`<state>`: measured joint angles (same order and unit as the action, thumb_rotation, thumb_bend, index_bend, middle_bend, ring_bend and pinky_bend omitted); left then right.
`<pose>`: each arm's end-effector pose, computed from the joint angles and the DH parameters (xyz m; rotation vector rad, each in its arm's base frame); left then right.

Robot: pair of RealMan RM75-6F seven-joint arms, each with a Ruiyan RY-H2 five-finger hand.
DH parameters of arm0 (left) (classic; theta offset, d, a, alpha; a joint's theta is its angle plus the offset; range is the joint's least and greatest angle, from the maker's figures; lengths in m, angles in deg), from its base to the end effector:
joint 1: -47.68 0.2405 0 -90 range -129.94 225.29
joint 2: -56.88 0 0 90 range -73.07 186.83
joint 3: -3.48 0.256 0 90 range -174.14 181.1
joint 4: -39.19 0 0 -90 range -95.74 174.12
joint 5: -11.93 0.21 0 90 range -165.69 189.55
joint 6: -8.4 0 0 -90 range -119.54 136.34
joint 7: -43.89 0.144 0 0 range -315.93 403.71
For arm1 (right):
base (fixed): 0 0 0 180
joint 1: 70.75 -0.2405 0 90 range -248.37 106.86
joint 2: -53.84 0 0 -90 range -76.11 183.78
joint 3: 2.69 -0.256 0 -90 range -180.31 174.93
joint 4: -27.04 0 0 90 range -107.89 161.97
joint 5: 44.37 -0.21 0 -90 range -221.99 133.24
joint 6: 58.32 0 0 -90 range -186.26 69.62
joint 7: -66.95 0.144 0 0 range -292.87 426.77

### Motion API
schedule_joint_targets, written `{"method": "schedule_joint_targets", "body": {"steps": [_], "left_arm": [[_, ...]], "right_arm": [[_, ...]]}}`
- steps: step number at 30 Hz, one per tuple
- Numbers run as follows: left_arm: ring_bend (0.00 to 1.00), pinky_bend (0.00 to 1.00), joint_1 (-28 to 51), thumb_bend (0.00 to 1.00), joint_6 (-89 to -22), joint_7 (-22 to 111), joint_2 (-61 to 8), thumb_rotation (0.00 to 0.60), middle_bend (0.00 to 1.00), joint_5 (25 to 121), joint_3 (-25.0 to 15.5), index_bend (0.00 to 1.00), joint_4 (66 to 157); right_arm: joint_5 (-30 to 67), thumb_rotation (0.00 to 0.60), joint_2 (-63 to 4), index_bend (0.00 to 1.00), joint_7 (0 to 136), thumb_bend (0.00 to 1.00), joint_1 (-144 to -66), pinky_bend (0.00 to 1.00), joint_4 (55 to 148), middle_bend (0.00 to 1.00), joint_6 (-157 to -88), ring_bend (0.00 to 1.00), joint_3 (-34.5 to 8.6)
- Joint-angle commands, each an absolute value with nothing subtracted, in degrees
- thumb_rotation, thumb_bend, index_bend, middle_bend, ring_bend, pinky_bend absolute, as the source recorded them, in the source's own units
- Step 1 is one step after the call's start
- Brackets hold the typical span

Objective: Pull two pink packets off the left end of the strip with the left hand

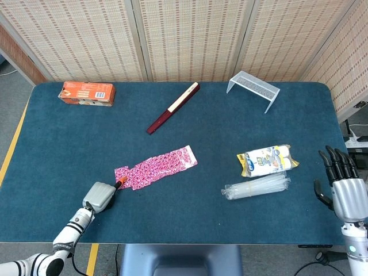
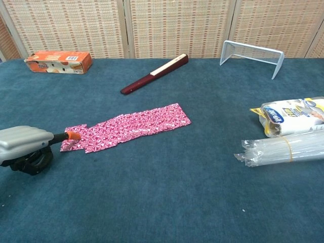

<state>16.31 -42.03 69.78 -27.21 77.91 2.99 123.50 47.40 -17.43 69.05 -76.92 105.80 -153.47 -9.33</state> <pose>-0.2528 0.2759 -0.0188 -1.9840 -0.9622 -0.5121 -0.3117 -0.1995 0.1667 1.3519 -0.6165 1.0625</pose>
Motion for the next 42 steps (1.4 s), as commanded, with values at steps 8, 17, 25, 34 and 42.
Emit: {"method": "schedule_joint_targets", "body": {"steps": [8,17,25,34,42], "left_arm": [[0.74,0.68,17.6,0.79,-43.3,69.4,-25.9,0.600,0.69,75.7,4.0,0.03,122.6],[0.74,0.69,20.6,0.79,-48.2,71.5,-23.4,0.600,0.69,74.0,5.2,0.12,124.3],[0.74,0.69,22.5,0.79,-52.9,73.9,-21.8,0.600,0.69,73.4,5.1,0.29,127.4],[0.75,0.69,22.1,0.79,-55.8,71.4,-23.1,0.600,0.69,80.2,4.1,0.05,127.9],[0.75,0.69,18.0,0.79,-50.2,71.0,-26.1,0.600,0.69,81.2,2.6,0.03,126.4]], "right_arm": [[47.4,0.600,-17.4,0.00,68.9,0.48,-77.0,0.12,105.9,0.00,-153.1,0.00,-9.1],[47.5,0.600,-17.3,0.00,68.8,0.48,-77.1,0.12,106.0,0.00,-152.7,0.00,-9.0],[47.3,0.600,-17.4,0.00,68.6,0.48,-77.2,0.12,106.1,0.00,-152.4,0.00,-9.0],[47.1,0.600,-17.1,0.00,68.7,0.48,-77.3,0.12,106.4,0.00,-152.1,0.00,-9.0],[47.1,0.600,-16.6,0.00,69.3,0.48,-77.2,0.12,106.7,0.00,-152.1,0.00,-9.0]]}}
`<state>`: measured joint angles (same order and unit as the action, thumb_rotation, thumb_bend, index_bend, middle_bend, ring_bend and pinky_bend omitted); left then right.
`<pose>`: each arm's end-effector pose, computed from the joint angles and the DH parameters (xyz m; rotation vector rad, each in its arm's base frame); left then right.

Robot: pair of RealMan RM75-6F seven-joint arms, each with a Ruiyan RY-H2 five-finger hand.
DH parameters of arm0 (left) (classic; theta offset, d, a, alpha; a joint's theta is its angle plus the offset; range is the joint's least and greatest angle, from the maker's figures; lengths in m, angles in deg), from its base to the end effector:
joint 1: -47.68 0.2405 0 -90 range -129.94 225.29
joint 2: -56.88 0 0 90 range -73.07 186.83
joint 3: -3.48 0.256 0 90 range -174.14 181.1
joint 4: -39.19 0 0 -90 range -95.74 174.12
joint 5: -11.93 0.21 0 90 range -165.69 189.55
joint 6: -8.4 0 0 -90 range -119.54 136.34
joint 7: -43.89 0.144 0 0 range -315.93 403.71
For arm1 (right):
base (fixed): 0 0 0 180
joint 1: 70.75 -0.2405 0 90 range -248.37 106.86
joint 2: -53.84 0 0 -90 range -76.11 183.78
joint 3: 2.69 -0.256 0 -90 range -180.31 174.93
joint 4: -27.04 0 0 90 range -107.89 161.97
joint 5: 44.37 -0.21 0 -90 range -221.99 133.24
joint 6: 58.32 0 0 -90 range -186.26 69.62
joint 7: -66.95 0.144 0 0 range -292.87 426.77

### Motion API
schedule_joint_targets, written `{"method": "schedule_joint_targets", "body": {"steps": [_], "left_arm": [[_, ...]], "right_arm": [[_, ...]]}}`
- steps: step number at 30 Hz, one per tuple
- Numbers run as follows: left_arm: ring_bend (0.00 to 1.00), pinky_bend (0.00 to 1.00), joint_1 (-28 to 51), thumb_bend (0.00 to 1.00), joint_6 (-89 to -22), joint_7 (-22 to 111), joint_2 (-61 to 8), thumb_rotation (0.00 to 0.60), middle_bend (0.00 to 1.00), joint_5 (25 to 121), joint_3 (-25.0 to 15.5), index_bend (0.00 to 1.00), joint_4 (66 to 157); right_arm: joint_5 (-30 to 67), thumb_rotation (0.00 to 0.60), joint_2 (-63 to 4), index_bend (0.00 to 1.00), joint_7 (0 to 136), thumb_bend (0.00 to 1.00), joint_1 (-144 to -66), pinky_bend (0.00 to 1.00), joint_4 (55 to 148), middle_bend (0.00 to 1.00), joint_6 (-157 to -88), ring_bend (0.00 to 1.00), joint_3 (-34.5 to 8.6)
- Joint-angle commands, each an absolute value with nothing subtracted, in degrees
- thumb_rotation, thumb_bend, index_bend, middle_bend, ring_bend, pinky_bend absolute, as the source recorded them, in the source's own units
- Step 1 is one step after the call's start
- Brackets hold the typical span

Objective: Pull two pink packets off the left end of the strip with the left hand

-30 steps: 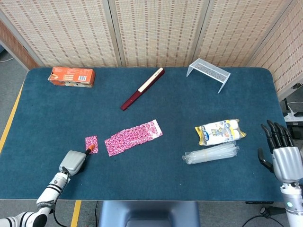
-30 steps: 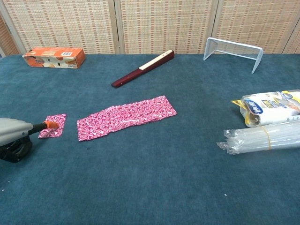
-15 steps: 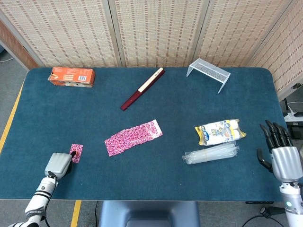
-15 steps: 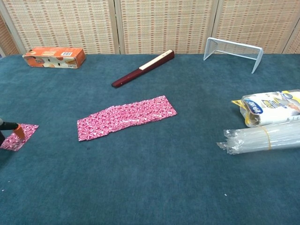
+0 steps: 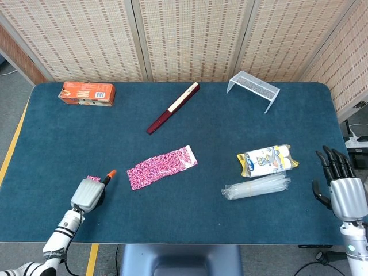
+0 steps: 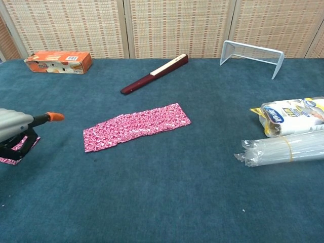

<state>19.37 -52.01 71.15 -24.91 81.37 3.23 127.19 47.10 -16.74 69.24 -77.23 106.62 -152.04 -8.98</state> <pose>-0.2488 0.2686 0.0087 -1.8786 -0.8629 -0.6056 -0.3118 -0.2009 0.1657 1.3681 -0.6416 1.0505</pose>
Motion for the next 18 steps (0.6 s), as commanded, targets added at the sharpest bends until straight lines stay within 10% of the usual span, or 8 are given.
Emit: {"method": "schedule_joint_targets", "body": {"steps": [1,18], "left_arm": [[0.75,0.69,17.7,0.79,-49.6,71.0,-26.6,0.600,0.69,80.9,2.5,0.03,126.2],[0.75,0.69,15.8,0.79,-45.0,72.7,-28.0,0.600,0.68,78.0,3.5,0.20,124.8]], "right_arm": [[47.1,0.600,-16.5,0.00,69.5,0.48,-77.1,0.12,106.8,0.00,-152.1,0.00,-9.0],[47.3,0.600,-16.6,0.00,70.2,0.48,-76.9,0.13,106.5,0.00,-153.3,0.00,-9.3]]}}
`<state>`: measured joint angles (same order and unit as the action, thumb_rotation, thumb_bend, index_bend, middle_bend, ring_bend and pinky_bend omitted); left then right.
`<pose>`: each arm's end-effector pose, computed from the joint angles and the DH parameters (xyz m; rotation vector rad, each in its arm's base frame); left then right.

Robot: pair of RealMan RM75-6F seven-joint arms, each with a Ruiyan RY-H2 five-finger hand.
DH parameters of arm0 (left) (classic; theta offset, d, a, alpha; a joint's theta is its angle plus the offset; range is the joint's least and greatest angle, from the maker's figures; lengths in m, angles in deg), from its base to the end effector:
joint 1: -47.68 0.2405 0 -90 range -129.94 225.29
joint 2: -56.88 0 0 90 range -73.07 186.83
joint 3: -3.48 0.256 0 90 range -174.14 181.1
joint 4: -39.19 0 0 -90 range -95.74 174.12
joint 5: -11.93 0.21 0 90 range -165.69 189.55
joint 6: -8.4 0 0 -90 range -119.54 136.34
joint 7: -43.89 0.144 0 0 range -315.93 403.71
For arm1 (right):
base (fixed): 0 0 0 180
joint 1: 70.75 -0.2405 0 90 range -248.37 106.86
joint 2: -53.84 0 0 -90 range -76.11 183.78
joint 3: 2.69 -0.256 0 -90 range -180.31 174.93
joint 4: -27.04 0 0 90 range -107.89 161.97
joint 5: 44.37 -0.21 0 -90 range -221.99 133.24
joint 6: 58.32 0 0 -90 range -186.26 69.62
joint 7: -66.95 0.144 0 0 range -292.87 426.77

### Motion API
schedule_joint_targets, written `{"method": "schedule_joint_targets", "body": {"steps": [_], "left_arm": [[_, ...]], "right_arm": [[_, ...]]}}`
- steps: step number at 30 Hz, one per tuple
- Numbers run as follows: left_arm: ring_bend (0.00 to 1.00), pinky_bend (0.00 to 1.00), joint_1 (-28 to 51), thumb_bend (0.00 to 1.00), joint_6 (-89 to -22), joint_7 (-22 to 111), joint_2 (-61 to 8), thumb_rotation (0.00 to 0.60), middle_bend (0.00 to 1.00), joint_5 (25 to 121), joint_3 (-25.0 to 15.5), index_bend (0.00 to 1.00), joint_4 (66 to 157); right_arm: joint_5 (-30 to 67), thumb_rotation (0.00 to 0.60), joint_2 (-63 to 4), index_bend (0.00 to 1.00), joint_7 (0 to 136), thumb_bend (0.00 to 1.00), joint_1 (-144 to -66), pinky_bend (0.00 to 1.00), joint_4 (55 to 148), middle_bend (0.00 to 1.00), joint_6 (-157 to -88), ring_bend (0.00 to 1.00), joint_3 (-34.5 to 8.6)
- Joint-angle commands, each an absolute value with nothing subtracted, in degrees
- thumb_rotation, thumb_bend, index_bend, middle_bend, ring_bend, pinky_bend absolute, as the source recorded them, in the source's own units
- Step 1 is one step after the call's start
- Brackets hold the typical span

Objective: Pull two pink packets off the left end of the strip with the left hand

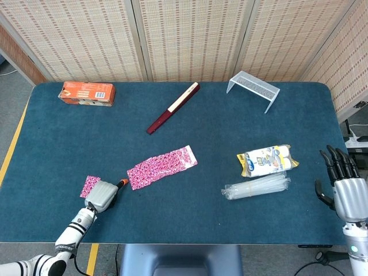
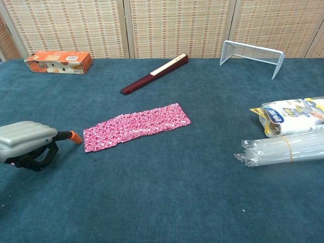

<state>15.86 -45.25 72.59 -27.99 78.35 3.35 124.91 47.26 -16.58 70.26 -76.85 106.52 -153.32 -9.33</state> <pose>-0.2402 0.2749 -0.0202 -1.9868 -0.8979 -0.5457 -0.3113 -0.1992 0.1703 1.3487 -0.6331 1.0749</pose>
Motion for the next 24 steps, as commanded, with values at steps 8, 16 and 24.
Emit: {"method": "schedule_joint_targets", "body": {"steps": [8,16,24], "left_arm": [[0.75,0.69,15.7,0.79,-45.5,72.6,-28.0,0.600,0.68,77.6,3.5,0.21,124.8],[0.75,0.69,16.4,0.79,-49.1,71.7,-28.1,0.600,0.68,80.5,3.3,0.11,126.1],[0.75,0.69,15.4,0.79,-47.3,70.5,-29.9,0.600,0.68,81.2,3.2,0.08,124.9]], "right_arm": [[47.2,0.600,-16.7,0.00,69.9,0.48,-77.0,0.13,106.5,0.00,-152.9,0.00,-9.3],[47.3,0.600,-16.8,0.00,69.7,0.48,-77.1,0.13,106.4,0.00,-152.7,0.00,-9.1],[47.3,0.600,-16.7,0.00,69.8,0.48,-77.1,0.13,106.4,0.00,-152.6,0.00,-9.2]]}}
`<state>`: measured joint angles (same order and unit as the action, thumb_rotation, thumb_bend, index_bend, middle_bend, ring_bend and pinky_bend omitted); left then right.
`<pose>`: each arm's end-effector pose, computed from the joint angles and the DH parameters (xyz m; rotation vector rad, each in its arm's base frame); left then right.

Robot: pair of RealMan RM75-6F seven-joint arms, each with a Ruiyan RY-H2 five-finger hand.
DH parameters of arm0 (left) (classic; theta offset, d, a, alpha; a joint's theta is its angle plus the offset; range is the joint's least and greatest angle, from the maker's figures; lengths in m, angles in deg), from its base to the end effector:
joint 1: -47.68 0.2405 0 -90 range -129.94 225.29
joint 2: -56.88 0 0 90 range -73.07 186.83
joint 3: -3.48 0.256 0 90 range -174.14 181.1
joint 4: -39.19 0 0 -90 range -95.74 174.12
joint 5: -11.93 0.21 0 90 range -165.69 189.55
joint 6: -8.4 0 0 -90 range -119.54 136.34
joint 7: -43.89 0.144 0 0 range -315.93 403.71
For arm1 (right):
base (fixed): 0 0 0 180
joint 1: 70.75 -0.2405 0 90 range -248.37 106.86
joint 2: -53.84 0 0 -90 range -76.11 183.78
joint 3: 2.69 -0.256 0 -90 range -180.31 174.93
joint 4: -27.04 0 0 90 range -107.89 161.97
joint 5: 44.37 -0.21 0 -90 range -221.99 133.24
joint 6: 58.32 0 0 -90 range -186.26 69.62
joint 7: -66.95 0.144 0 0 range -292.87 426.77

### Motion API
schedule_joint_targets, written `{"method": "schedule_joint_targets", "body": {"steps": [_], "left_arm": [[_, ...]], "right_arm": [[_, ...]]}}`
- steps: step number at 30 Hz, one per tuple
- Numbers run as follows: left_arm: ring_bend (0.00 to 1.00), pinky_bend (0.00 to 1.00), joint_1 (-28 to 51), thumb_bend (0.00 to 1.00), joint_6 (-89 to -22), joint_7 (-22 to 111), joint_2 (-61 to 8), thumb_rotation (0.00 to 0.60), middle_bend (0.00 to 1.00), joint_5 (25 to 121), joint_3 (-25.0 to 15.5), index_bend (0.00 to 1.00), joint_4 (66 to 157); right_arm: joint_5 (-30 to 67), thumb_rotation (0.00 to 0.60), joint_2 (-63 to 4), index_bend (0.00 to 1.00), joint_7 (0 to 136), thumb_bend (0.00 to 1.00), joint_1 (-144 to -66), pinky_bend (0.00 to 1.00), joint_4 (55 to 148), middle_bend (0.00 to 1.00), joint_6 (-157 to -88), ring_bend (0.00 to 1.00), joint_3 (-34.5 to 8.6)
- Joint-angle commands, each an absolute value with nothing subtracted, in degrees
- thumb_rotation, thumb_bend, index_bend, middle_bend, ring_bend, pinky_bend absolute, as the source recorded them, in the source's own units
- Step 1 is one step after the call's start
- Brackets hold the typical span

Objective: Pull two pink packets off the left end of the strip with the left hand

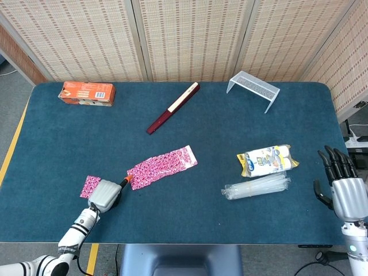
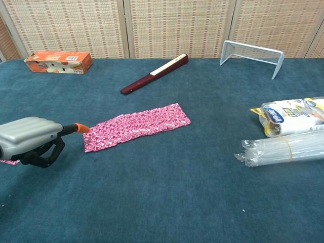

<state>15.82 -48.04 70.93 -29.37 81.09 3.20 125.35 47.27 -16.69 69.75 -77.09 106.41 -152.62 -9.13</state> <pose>-0.2254 0.2738 -0.0236 -1.9786 -0.8836 -0.6361 -0.3117 -0.2003 0.1678 1.3616 -0.6358 1.0615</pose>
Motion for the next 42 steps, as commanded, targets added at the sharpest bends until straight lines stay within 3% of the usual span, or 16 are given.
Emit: {"method": "schedule_joint_targets", "body": {"steps": [1,11,26,42], "left_arm": [[0.75,0.69,15.2,0.79,-46.8,70.4,-30.2,0.600,0.68,81.2,3.2,0.08,124.7],[0.75,0.70,14.0,0.79,-44.2,72.4,-31.9,0.600,0.68,79.0,3.5,0.10,122.7],[0.75,0.70,15.1,0.79,-46.3,74.4,-28.9,0.600,0.68,74.6,3.2,0.11,123.7],[0.75,0.70,14.3,0.79,-45.4,74.2,-29.0,0.600,0.68,70.9,1.4,0.11,118.4]], "right_arm": [[47.2,0.600,-16.7,0.00,69.8,0.48,-77.1,0.13,106.4,0.00,-152.6,0.00,-9.2],[47.3,0.600,-16.5,0.00,70.1,0.48,-77.1,0.13,106.5,0.00,-152.7,0.00,-9.1],[47.5,0.600,-16.5,0.00,69.9,0.48,-77.0,0.13,106.6,0.00,-152.5,0.00,-8.9],[47.1,0.600,-16.4,0.00,69.6,0.48,-77.1,0.13,106.9,0.00,-152.1,0.00,-9.0]]}}
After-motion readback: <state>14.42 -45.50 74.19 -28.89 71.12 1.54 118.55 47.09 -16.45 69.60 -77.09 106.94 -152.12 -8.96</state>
